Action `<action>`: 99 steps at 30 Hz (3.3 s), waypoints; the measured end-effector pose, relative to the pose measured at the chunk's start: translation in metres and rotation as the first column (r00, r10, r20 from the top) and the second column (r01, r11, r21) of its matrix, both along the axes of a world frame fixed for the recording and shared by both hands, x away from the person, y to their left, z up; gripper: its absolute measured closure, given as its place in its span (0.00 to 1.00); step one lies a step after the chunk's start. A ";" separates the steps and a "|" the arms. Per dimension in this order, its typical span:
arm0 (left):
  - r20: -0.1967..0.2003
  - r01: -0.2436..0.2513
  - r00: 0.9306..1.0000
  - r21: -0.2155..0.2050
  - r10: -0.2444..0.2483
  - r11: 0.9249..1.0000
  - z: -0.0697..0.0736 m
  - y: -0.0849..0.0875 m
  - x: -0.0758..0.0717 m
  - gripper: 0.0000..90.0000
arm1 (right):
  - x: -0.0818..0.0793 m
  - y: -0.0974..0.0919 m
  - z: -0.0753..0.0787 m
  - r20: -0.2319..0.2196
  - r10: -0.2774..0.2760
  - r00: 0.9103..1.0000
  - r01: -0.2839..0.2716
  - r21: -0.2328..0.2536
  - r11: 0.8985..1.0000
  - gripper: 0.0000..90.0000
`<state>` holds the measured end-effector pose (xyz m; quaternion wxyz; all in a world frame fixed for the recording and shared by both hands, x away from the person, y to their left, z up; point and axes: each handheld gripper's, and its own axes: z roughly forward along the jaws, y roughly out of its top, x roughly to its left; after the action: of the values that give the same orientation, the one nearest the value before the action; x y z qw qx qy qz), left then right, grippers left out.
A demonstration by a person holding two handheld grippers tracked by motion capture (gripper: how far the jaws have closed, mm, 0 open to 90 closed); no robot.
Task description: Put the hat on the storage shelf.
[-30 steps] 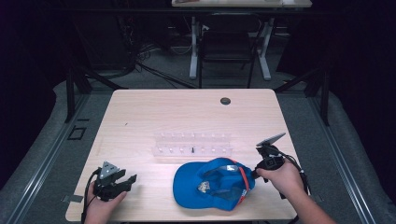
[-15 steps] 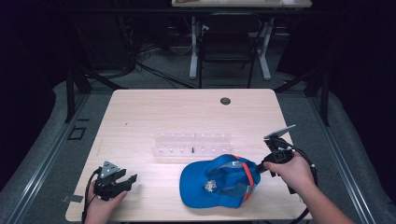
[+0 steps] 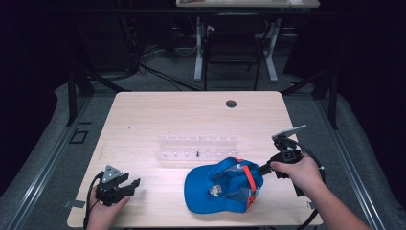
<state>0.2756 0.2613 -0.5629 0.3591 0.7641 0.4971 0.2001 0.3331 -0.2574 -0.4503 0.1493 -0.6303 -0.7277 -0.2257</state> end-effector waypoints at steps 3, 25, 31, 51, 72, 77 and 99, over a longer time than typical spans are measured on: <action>0.003 -0.001 1.000 0.001 0.001 1.000 0.000 0.000 0.000 0.52 | 0.000 0.000 0.001 -0.001 -0.002 1.000 0.002 0.026 1.000 1.00; 0.005 -0.004 1.000 -0.010 0.004 1.000 0.002 -0.002 -0.003 0.53 | -0.002 0.009 0.028 0.013 0.003 1.000 -0.007 0.308 0.951 1.00; 0.005 0.000 1.000 -0.007 0.000 1.000 0.001 -0.003 -0.002 0.53 | -0.002 0.012 0.036 0.027 -0.001 1.000 -0.009 0.357 0.934 1.00; 0.000 0.007 1.000 -0.006 -0.007 1.000 0.000 -0.004 -0.003 0.53 | -0.003 0.024 0.096 0.128 0.021 0.992 -0.083 0.503 0.860 1.00; 0.025 0.053 0.998 -0.092 -0.051 0.994 0.014 -0.020 -0.004 0.53 | 0.003 0.038 0.114 0.168 0.014 0.986 -0.105 0.544 0.832 1.00; 0.041 0.072 0.997 -0.093 -0.068 0.993 0.021 -0.025 -0.006 0.54 | 0.008 0.051 0.119 0.182 0.020 0.983 -0.121 0.566 0.816 1.00; 0.143 0.261 0.959 -0.115 -0.244 0.958 0.069 -0.080 -0.017 0.57 | 0.021 0.076 0.137 0.221 0.027 0.975 -0.154 0.583 0.798 1.00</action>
<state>0.2583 0.1812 -0.4940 0.4627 0.7815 0.3836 0.1673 0.3538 -0.1818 -0.3132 0.2762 -0.4895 -0.6604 -0.4980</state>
